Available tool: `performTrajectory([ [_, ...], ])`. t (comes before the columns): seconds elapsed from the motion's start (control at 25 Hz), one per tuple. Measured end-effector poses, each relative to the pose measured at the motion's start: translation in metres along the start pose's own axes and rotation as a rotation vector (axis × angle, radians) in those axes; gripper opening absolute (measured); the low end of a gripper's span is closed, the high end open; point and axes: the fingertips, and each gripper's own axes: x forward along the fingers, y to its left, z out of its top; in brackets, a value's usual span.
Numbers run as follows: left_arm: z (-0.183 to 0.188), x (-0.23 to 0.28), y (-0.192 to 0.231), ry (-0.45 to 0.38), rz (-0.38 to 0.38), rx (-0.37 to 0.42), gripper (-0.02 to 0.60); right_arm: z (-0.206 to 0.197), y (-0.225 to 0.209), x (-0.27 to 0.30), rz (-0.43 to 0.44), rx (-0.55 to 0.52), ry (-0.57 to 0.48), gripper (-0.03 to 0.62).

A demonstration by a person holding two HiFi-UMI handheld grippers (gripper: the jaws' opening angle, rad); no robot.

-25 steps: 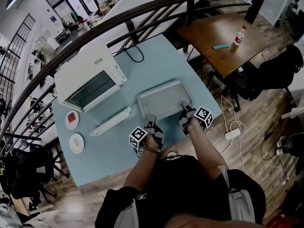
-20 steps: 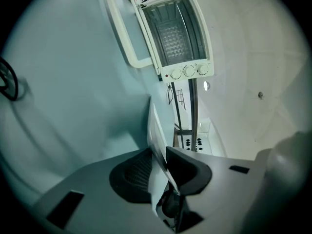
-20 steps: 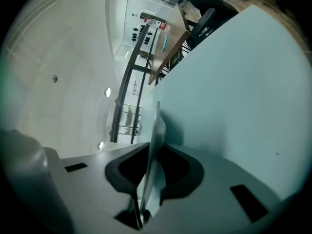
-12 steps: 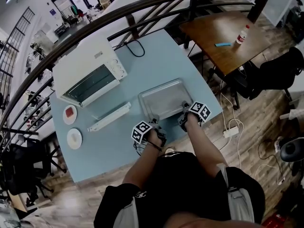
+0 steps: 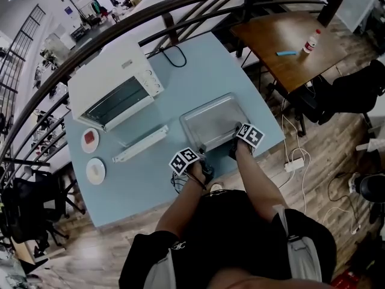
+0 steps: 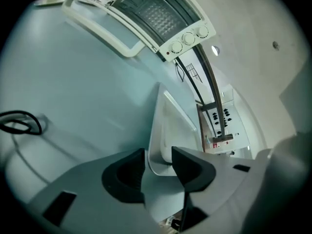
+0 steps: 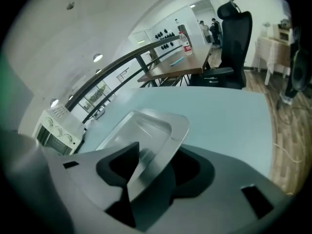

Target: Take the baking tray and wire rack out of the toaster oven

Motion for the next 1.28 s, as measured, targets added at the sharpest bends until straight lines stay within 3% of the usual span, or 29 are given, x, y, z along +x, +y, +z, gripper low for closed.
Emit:
performTrajectory([
  [0.2,0.003,-0.005,0.009,0.017,0.059,0.086,0.172,0.005,-0.009,0.002,-0.073,-0.11,-0.017,0.259],
  [0.48,0.016,-0.018,0.009,-0.017,0.089,0.202,0.173,0.009,-0.024,-0.001,-0.134,-0.161,-0.025,0.288],
  [0.72,0.044,-0.041,-0.014,-0.125,0.091,0.423,0.169,0.015,-0.041,-0.019,-0.269,-0.287,-0.045,0.31],
  [0.8,0.054,-0.047,-0.023,-0.16,0.09,0.493,0.152,0.022,-0.032,-0.025,-0.243,-0.326,-0.089,0.308],
  [0.84,0.059,-0.05,-0.028,-0.18,0.088,0.53,0.134,0.027,-0.024,-0.028,-0.217,-0.349,-0.128,0.276],
  [0.96,0.074,-0.062,-0.045,-0.26,0.077,0.644,0.05,0.047,0.007,-0.046,-0.13,-0.449,-0.288,0.044],
  [1.0,0.079,-0.068,-0.052,-0.295,0.07,0.684,0.031,0.052,0.018,-0.054,-0.095,-0.476,-0.325,0.003],
  [1.28,0.125,-0.125,-0.103,-0.544,0.006,0.922,0.015,0.067,0.112,-0.113,0.221,-0.569,-0.501,0.002],
])
